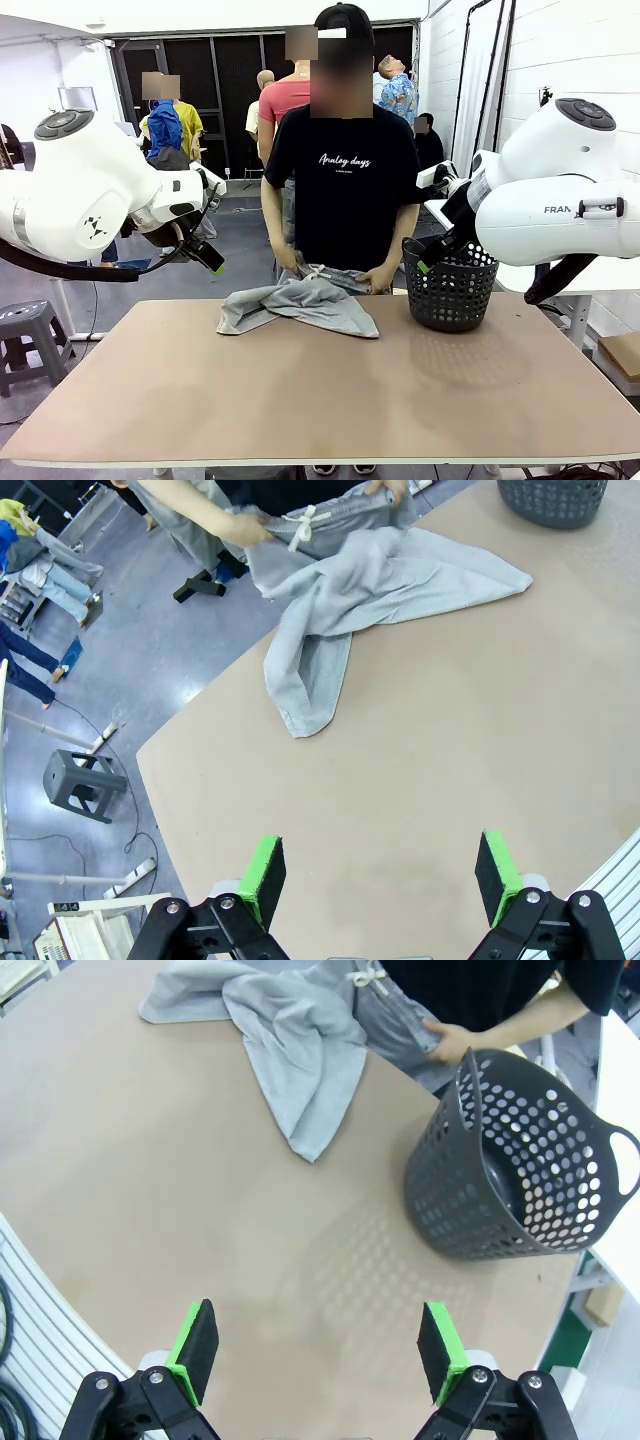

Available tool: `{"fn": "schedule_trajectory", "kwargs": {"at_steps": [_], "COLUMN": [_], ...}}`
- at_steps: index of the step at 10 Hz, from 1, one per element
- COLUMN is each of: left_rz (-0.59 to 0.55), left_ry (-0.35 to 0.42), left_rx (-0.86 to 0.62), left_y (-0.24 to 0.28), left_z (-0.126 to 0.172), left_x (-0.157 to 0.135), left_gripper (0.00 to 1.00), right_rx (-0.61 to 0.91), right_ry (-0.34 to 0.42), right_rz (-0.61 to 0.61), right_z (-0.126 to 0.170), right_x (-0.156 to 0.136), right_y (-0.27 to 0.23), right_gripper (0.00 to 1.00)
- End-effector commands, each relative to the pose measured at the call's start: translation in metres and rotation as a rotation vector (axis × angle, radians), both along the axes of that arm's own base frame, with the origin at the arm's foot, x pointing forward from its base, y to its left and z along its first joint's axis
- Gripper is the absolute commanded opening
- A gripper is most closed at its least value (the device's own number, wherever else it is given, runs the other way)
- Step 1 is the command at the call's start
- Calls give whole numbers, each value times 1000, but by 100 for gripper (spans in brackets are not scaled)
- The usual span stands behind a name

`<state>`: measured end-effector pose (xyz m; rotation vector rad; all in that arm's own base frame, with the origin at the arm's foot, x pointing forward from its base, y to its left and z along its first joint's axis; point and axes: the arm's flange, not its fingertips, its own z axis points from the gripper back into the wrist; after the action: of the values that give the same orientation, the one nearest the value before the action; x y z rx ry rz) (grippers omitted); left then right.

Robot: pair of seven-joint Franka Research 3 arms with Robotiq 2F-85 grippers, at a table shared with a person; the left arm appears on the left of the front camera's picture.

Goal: Fold the training pants.
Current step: Grab both ends of the Training pants handed by a person.

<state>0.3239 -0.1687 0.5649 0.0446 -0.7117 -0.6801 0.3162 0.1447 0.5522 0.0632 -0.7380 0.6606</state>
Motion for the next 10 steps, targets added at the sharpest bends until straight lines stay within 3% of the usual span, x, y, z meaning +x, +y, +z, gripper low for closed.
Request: {"fn": "schedule_trajectory", "kwargs": {"at_steps": [1,10], "left_rz": [-1,-1], "left_ry": [5,5], "left_rx": [4,4], "left_y": [-1,-1], "left_z": [0,0], "left_x": [0,0], "left_gripper": [100,100], "right_rx": [-5,-5], "right_ry": [8,8], "right_rz": [2,2], "right_z": [0,0], "right_x": [-2,-2], "right_y": [-1,-1], "right_gripper": [100,100]}}
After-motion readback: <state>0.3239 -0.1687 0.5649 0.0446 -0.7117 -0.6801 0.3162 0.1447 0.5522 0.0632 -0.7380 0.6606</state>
